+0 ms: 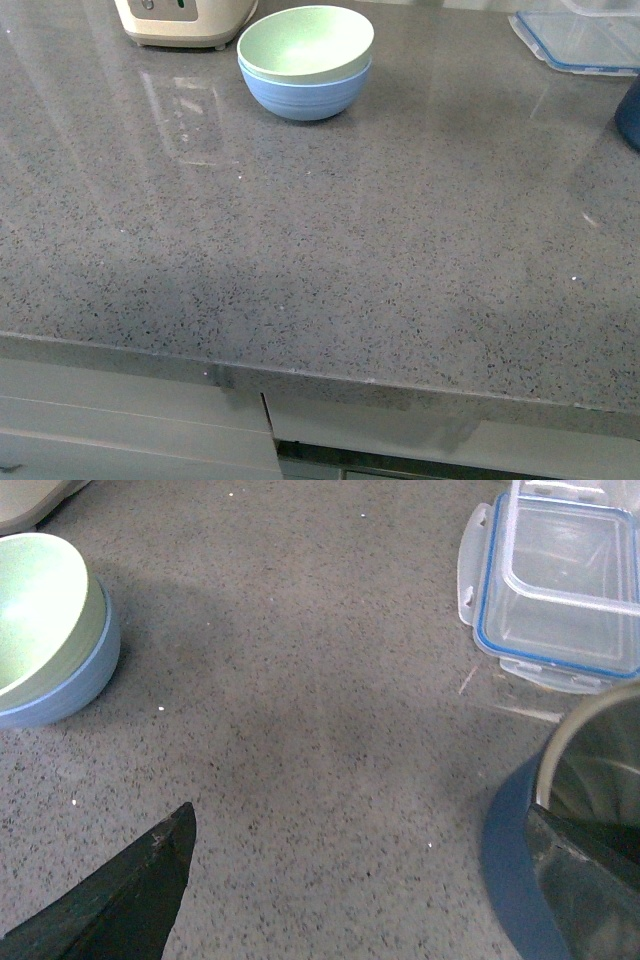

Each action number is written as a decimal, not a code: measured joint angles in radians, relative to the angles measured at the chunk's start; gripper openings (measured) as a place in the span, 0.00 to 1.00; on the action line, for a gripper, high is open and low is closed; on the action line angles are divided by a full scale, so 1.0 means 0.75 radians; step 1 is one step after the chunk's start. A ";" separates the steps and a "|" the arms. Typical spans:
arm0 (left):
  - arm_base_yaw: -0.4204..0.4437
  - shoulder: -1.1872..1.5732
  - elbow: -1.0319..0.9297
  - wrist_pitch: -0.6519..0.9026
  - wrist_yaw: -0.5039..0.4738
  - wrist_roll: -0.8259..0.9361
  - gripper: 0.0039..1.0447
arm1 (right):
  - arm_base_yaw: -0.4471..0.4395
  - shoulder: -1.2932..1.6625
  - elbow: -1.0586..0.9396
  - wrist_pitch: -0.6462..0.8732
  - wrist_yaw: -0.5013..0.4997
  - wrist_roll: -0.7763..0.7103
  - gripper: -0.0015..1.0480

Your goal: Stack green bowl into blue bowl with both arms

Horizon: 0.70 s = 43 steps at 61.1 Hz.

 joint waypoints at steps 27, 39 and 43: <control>0.000 0.000 0.000 0.000 0.000 0.000 0.94 | -0.140 -0.203 -0.298 0.132 0.013 -0.108 0.90; 0.000 0.000 0.000 0.000 -0.001 0.000 0.94 | -0.096 -0.241 -0.672 1.017 0.229 0.114 0.65; 0.000 0.000 0.000 0.000 0.000 0.000 0.94 | -0.084 -0.296 -0.775 1.177 0.240 0.145 0.54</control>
